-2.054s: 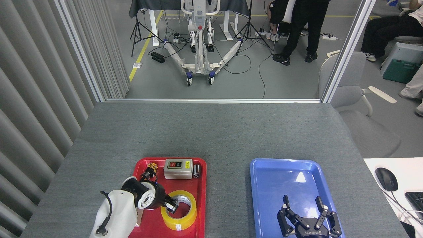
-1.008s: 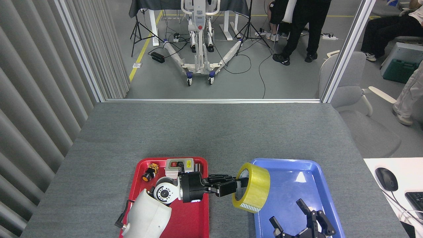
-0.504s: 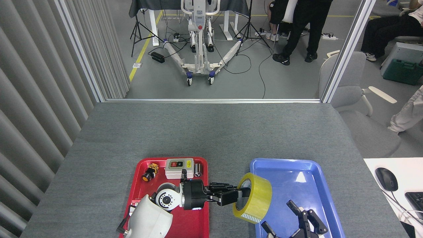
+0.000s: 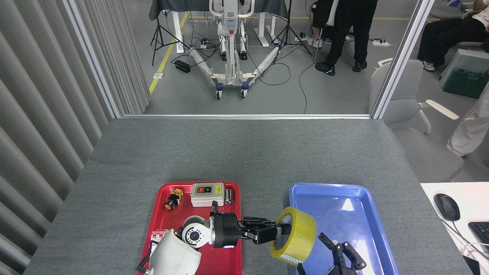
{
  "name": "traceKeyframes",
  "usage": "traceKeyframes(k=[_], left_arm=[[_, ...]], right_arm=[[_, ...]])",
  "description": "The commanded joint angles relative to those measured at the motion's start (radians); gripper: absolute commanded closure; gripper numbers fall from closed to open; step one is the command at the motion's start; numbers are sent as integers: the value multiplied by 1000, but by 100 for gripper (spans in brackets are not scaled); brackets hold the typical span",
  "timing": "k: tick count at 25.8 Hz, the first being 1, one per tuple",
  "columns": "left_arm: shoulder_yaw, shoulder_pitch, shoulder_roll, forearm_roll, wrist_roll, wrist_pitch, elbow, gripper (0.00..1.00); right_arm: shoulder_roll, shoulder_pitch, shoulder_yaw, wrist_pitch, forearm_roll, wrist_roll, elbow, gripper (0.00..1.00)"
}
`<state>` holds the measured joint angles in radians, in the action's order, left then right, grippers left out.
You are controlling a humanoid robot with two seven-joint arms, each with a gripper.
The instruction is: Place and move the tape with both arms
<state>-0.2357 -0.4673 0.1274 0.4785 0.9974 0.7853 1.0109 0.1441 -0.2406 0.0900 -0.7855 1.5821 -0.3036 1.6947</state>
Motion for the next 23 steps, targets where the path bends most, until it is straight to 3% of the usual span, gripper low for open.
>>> traceKeyframes(k=[1,9,12,21,23], left_arm=[[-1,-1,0,0,-2,0,0,100],[-2,1,0,0,-2,0,2,100],[-2,1,0,0,-2,0,2,100],[-27,36,0,3,-2,0,23,100],[-30,44,0,3,-2,0,23,100]], right_arm=[[-6,-5,-7,0,2,12,11,4],[-5,-6,-7,0,2,24,17,6],[-5,-6,-9,0,2,26,16,19],[-6,-2,-44,0,2,26,13,80],[-6,-2,-50,0,2,26,13,89]])
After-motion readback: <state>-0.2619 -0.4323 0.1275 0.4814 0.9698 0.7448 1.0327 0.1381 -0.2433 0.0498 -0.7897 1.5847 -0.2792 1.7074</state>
